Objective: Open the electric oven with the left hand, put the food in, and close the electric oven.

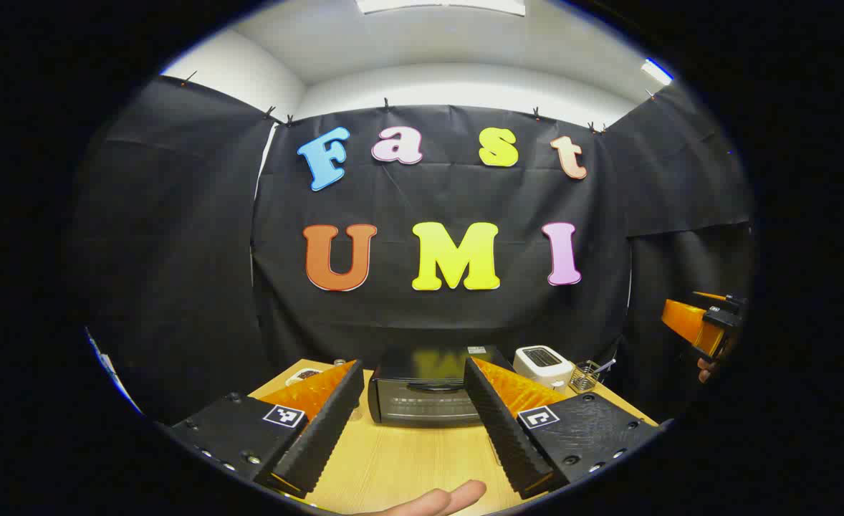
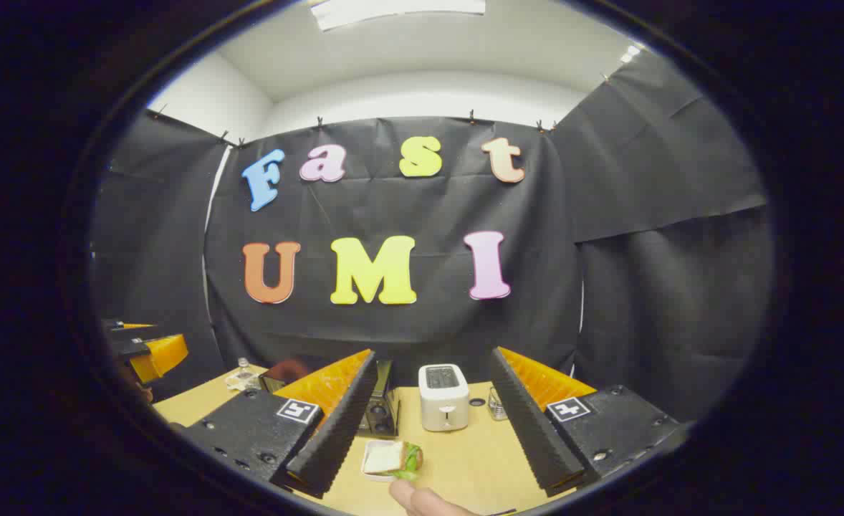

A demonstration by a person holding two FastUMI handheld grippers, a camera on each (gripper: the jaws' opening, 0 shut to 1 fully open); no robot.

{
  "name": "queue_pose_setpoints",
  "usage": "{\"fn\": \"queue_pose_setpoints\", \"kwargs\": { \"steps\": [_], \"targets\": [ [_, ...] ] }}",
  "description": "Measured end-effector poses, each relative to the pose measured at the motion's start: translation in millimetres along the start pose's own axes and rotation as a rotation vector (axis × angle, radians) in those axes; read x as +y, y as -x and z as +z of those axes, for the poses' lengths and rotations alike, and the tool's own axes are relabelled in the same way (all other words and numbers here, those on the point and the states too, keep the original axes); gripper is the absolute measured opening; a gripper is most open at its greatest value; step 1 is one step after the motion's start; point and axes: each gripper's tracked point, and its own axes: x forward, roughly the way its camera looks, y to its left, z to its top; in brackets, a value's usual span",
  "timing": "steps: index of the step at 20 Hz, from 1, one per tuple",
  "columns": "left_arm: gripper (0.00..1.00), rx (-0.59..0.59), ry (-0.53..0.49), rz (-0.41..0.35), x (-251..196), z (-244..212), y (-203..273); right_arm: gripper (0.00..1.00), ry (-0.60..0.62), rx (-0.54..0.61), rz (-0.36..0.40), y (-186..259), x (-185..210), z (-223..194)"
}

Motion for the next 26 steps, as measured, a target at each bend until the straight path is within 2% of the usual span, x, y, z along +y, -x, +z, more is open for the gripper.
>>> {"fn": "queue_pose_setpoints", "kwargs": {
  "steps": [1, 2, 3, 4, 8, 9, 11, 12, 18, 19, 20, 21, 22, 23, 24, 26],
  "targets": [
    [0.81, 0.005, -0.006, 0.004, 6, -1, 0, 0.90, 0.000, -0.002, -0.004, 0, 3, 3],
    [0.81, 0.007, -0.011, 0.005, 9, 1, 0, 0.90, 0.002, 0.000, -0.009, 1, 4, 7],
    [0.81, 0.004, -0.012, 0.002, 11, 3, 1, 1.00, -0.002, -0.005, -0.010, 1, 4, 12],
    [0.92, 0.004, -0.010, -0.001, 13, 5, 1, 0.90, -0.004, -0.006, -0.012, 3, 5, 16],
    [0.92, 0.003, 0.006, -0.023, 19, 12, 4, 0.90, -0.011, -0.016, -0.040, 9, -5, 22],
    [0.92, -0.004, 0.004, -0.018, 21, 14, 5, 1.00, -0.009, -0.027, -0.048, 10, -8, 26],
    [0.92, -0.016, -0.008, -0.006, 26, 21, 7, 1.00, -0.003, -0.036, -0.063, 11, -15, 30],
    [0.92, -0.017, -0.011, -0.011, 25, 22, 8, 0.90, -0.005, -0.040, -0.070, 12, -18, 31],
    [0.92, -0.012, -0.020, -0.021, 15, 22, 2, 0.90, -0.007, -0.040, -0.086, 13, -35, 31],
    [0.92, -0.003, -0.023, -0.028, 11, 18, 0, 1.00, -0.010, -0.037, -0.085, 13, -36, 28],
    [0.92, 0.004, -0.026, -0.034, 8, 15, -4, 1.00, -0.016, -0.034, -0.083, 12, -38, 27],
    [0.92, 0.007, -0.026, -0.041, 4, 14, -8, 0.90, -0.022, -0.030, -0.082, 10, -39, 25],
    [0.92, 0.014, -0.025, -0.052, -2, 12, -13, 1.00, -0.026, -0.024, -0.082, 7, -42, 24],
    [0.92, 0.022, -0.019, -0.059, -5, 9, -20, 1.00, -0.027, -0.022, -0.084, 3, -44, 23],
    [0.92, 0.033, -0.012, -0.065, -9, 6, -29, 0.90, -0.025, -0.018, -0.086, -1, -47, 22],
    [0.92, 0.057, -0.009, -0.064, -14, 1, -50, 0.90, -0.024, -0.016, -0.087, -7, -53, 22]
  ]
}}
